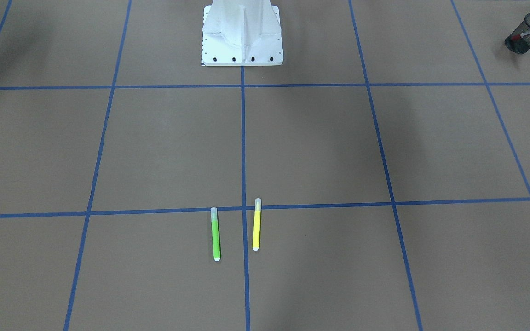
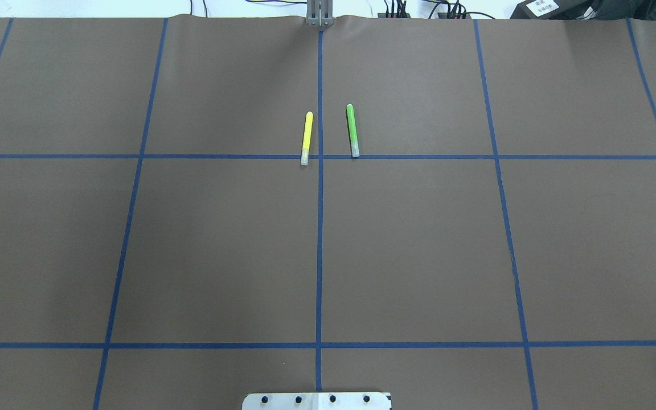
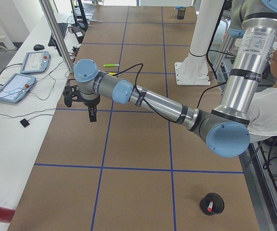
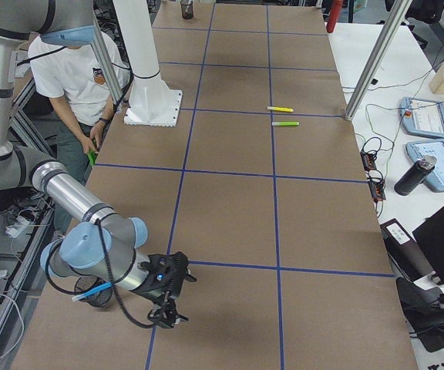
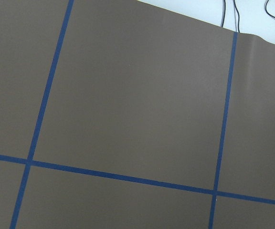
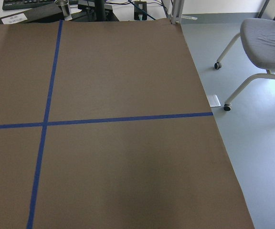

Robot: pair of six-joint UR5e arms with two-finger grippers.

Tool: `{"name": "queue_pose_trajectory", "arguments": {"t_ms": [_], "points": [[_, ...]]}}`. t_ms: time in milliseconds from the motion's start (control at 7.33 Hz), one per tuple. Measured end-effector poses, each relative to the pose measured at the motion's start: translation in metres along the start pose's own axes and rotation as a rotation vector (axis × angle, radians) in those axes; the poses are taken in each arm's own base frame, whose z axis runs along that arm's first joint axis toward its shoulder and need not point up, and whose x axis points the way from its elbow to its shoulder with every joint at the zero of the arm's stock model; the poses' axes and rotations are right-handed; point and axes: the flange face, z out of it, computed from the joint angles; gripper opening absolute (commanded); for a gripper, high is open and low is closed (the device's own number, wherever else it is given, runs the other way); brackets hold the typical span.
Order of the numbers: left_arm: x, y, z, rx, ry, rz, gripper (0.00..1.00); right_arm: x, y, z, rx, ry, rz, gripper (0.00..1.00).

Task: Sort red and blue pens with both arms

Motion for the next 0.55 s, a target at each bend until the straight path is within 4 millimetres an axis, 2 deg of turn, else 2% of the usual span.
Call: {"name": "queue_pose_trajectory", "arguments": {"t_ms": [136, 273, 409, 545], "points": [[0.002, 0.000, 0.003, 0.003, -0.012, 0.029, 1.00, -0.037, -0.064, 0.020, -0.072, -0.020, -0.044, 1.00], [0.001, 0.000, 0.007, 0.013, -0.047, 0.081, 1.00, -0.080, -0.115, 0.037, -0.142, -0.037, -0.077, 1.00], [-0.003, 0.000, 0.010, 0.025, -0.092, 0.149, 1.00, -0.118, -0.149, 0.051, -0.204, -0.048, -0.099, 1.00], [-0.009, -0.001, 0.013, 0.031, -0.130, 0.214, 1.00, -0.153, -0.171, 0.064, -0.261, -0.055, -0.119, 1.00]]}}
